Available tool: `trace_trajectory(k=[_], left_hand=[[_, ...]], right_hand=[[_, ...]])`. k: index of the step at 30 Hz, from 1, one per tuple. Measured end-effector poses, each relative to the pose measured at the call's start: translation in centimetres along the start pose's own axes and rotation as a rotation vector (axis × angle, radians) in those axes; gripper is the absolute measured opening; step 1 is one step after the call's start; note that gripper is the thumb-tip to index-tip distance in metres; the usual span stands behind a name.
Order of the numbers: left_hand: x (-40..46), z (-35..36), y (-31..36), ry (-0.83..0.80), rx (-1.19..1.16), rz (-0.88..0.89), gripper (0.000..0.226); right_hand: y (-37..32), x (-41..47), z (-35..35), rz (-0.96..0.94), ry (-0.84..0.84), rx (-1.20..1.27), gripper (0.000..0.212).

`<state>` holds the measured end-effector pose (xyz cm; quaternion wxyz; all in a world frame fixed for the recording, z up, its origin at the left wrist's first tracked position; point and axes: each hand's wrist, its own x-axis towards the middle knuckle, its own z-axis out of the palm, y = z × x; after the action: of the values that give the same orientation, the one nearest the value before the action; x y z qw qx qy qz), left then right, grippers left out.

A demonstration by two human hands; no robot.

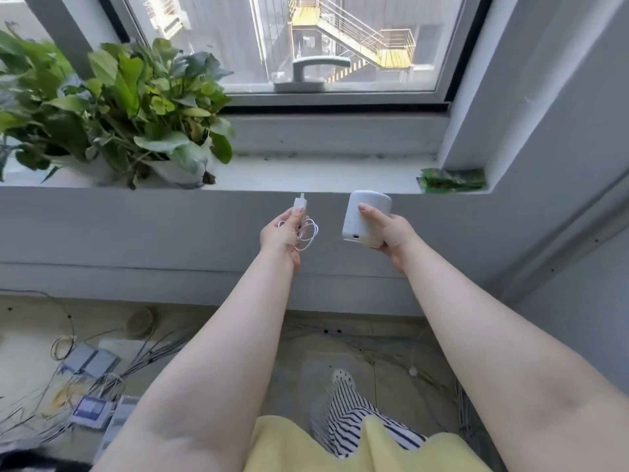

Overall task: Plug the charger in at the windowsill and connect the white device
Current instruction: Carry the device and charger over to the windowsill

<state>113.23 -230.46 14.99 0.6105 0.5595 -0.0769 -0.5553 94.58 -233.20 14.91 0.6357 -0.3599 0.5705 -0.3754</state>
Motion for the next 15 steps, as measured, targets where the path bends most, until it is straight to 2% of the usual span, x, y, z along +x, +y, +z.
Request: trace_trajectory(k=[2, 4, 6, 7, 11, 15], left_hand=[[2.5, 1.6, 1.7, -0.001, -0.016, 0.008, 0.023], [4.8, 3.0, 3.2, 0.012, -0.035, 0.023, 0.032], [7.1, 4.4, 4.4, 0.018, -0.039, 0.045, 0.023], [7.9, 4.9, 4.8, 0.020, -0.028, 0.055, 0.021], [10.7, 6.6, 5.7, 0.031, -0.004, 0.052, 0.029], [12.5, 7.2, 6.3, 0.036, -0.003, 0.053, 0.040]], right_hand=[[-1.8, 2.9, 0.7, -0.028, -0.001, 0.005, 0.056], [-3.7, 5.3, 1.4, -0.060, 0.000, 0.005, 0.043], [-5.4, 7.7, 2.1, -0.114, 0.019, -0.003, 0.031], [-6.0, 8.6, 2.3, -0.146, 0.035, -0.008, 0.034], [-7.0, 11.7, 2.9, -0.252, 0.098, -0.092, 0.066], [-6.9, 14.0, 3.0, -0.303, 0.142, -0.158, 0.071]])
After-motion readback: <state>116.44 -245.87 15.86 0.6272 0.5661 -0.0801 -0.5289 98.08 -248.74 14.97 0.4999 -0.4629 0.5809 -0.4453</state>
